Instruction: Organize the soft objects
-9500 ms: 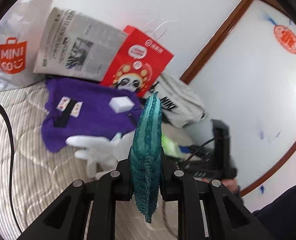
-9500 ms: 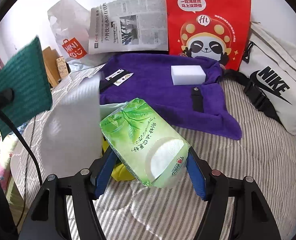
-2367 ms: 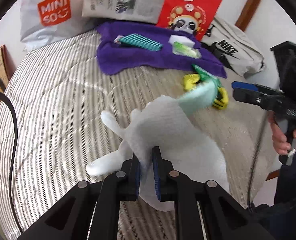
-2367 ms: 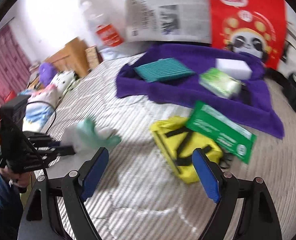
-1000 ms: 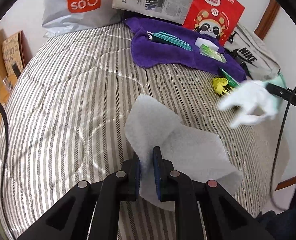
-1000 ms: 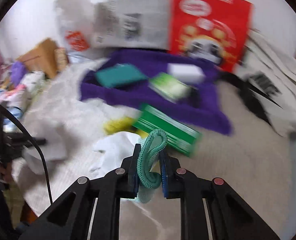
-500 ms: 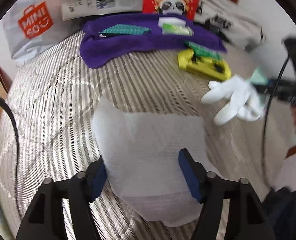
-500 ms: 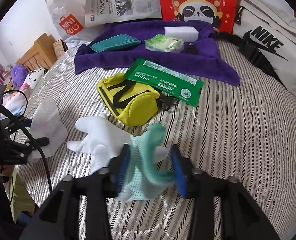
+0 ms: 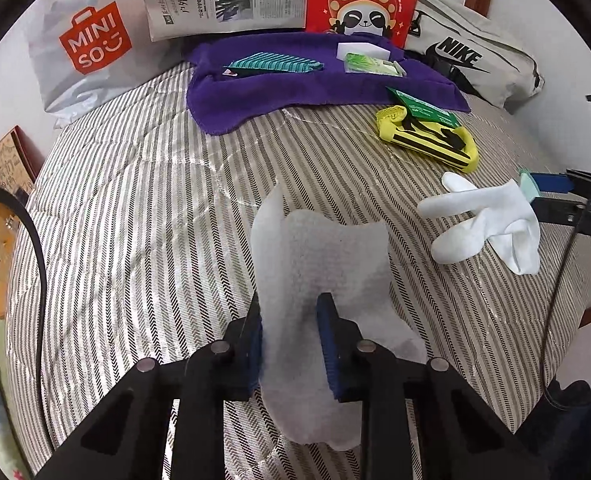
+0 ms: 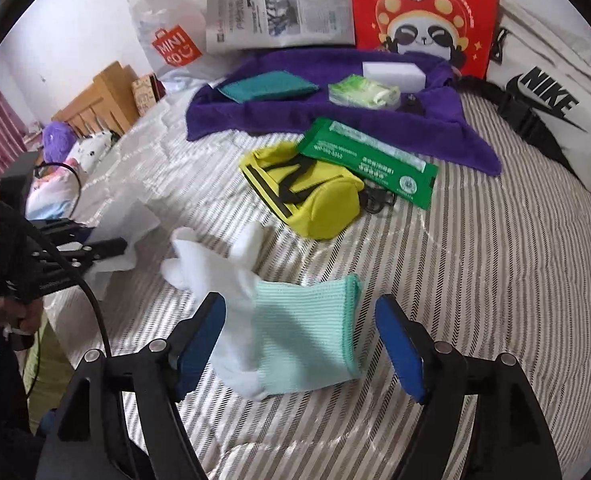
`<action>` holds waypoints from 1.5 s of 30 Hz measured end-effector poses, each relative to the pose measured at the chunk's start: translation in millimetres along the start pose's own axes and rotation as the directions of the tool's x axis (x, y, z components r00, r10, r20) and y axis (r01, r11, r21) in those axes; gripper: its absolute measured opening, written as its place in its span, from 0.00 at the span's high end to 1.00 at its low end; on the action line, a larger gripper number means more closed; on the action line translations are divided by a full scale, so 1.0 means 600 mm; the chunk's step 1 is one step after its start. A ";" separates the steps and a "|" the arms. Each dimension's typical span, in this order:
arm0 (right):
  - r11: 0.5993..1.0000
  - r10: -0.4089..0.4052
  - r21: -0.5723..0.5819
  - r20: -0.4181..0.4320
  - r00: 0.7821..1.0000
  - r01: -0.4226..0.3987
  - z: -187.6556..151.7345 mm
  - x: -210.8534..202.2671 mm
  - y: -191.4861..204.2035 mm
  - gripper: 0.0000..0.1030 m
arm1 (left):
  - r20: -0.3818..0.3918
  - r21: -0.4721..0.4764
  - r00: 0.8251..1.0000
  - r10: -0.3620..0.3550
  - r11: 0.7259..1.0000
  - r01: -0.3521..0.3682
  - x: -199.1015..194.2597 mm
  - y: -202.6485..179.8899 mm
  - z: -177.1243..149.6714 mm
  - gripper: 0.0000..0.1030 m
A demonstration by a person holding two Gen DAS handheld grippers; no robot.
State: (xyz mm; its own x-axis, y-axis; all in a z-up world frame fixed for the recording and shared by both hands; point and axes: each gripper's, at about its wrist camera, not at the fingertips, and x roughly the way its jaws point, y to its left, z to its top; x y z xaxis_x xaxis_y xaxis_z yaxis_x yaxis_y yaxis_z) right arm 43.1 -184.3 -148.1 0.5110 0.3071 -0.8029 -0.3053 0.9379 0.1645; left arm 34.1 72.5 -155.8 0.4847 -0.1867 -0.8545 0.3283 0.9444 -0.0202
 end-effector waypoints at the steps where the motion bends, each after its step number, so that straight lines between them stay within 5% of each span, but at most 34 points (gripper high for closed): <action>1: 1.000 -0.001 -0.007 0.009 1.000 0.001 -0.001 -0.008 0.003 0.25 | 0.000 -0.001 1.000 0.003 1.000 -0.003 0.001 -0.001 0.001 0.76; 7: 0.996 -0.017 -0.090 0.027 1.000 0.019 -0.002 -0.023 0.036 0.17 | 0.003 -0.007 1.000 0.013 1.000 -0.013 0.003 -0.004 0.002 0.76; 16: 0.974 -0.127 -0.191 -0.022 0.992 0.121 -0.020 0.058 0.081 0.18 | -0.001 -0.019 1.000 0.011 1.000 -0.011 0.002 -0.001 0.003 0.76; 21: 0.974 -0.165 -0.161 -0.016 0.986 0.160 -0.016 0.064 0.061 0.56 | -0.003 -0.038 1.000 0.005 0.999 -0.005 0.000 0.003 0.004 0.80; 23: 0.983 -0.135 -0.128 -0.027 0.990 0.131 -0.010 0.054 0.043 0.85 | 0.000 -0.057 1.000 0.003 0.998 -0.003 0.000 0.008 0.004 0.85; 24: 0.986 -0.120 -0.117 -0.034 0.992 0.115 -0.008 0.050 0.038 0.85 | 0.008 -0.065 1.000 -0.002 0.998 0.002 -0.002 0.012 0.004 0.93; 33: 0.989 -0.091 -0.115 0.041 0.995 0.095 0.023 -0.025 0.026 0.85 | 0.086 -0.147 0.993 -0.084 0.985 0.096 -0.026 0.040 0.020 0.93; 45: 0.997 -0.054 -0.042 0.170 0.984 0.062 0.153 -0.046 -0.020 0.85 | 0.161 -0.135 0.982 -0.101 0.983 0.123 -0.057 0.053 0.111 0.93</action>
State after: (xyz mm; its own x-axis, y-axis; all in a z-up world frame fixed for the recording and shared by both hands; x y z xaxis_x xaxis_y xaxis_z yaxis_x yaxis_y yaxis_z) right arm 106.5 -189.5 -75.6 0.6559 0.2790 -0.7014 -0.3068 0.9475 0.0899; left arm 82.0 90.8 -92.7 0.5733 -0.3224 -0.7532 0.2728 0.9420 -0.1956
